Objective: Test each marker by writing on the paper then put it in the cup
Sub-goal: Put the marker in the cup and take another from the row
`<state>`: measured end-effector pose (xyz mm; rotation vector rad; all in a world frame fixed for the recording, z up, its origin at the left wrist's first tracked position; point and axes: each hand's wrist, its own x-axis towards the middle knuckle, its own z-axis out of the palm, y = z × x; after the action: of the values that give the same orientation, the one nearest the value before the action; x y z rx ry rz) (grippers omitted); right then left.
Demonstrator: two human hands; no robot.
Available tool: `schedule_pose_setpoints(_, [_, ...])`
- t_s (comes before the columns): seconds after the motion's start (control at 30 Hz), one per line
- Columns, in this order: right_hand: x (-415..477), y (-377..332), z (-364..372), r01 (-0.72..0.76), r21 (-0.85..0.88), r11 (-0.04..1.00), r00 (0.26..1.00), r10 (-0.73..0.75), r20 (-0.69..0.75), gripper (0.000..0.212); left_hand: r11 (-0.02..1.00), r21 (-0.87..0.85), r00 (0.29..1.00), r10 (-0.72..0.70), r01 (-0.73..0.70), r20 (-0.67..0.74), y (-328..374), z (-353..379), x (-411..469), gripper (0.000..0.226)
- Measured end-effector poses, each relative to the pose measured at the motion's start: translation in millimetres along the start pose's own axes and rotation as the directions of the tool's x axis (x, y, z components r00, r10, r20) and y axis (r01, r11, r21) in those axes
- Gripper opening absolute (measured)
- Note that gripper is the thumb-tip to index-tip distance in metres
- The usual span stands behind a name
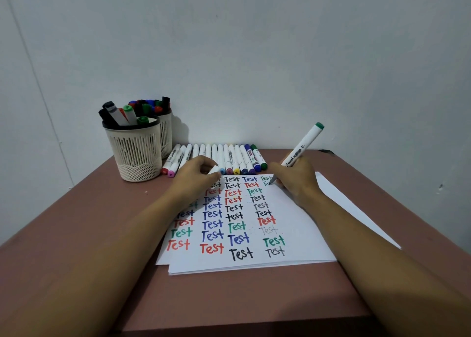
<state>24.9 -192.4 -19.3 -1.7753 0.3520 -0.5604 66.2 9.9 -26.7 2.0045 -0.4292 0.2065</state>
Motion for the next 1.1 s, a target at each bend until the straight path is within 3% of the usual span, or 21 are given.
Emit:
schedule_pose_setpoints(0.13, [-1.5,0.3,-1.2,0.015,0.013,1.000,0.998,-0.014,-0.063,0.017,1.000,0.004,1.000,0.001,-0.001,0.003,1.0,-0.1,-0.6,0.018])
schedule_pose_setpoints(0.43, [-3.3,-5.2,-1.6,0.012,-0.054,0.998,0.999,-0.015,-0.052,0.021,1.000,0.002,1.000,0.000,0.000,0.009,1.5,-0.3,-1.0,0.019])
schedule_pose_setpoints(0.6, [-2.8,-1.9,-2.4,-0.001,0.012,1.000,0.998,0.002,-0.062,0.019,1.000,0.006,1.000,-0.001,0.001,0.003,2.4,0.6,-1.3,0.017])
schedule_pose_setpoints(0.87, [-4.2,-3.6,0.7,0.022,-0.046,0.999,0.996,-0.027,-0.089,0.022,0.975,0.200,0.995,0.092,-0.096,0.030,7.1,2.1,-5.9,0.023])
schedule_pose_setpoints(1.0, [-4.1,-3.4,-0.8,0.016,0.016,1.000,0.997,-0.015,-0.074,0.017,0.960,0.226,0.986,0.153,-0.164,0.068,12.5,2.3,-10.3,0.025])
schedule_pose_setpoints(1.1, [-5.2,-7.1,-1.1,0.033,0.193,0.981,0.999,-0.032,-0.008,0.011,0.955,0.214,0.977,0.182,-0.203,0.113,16.8,2.3,-13.6,0.028])
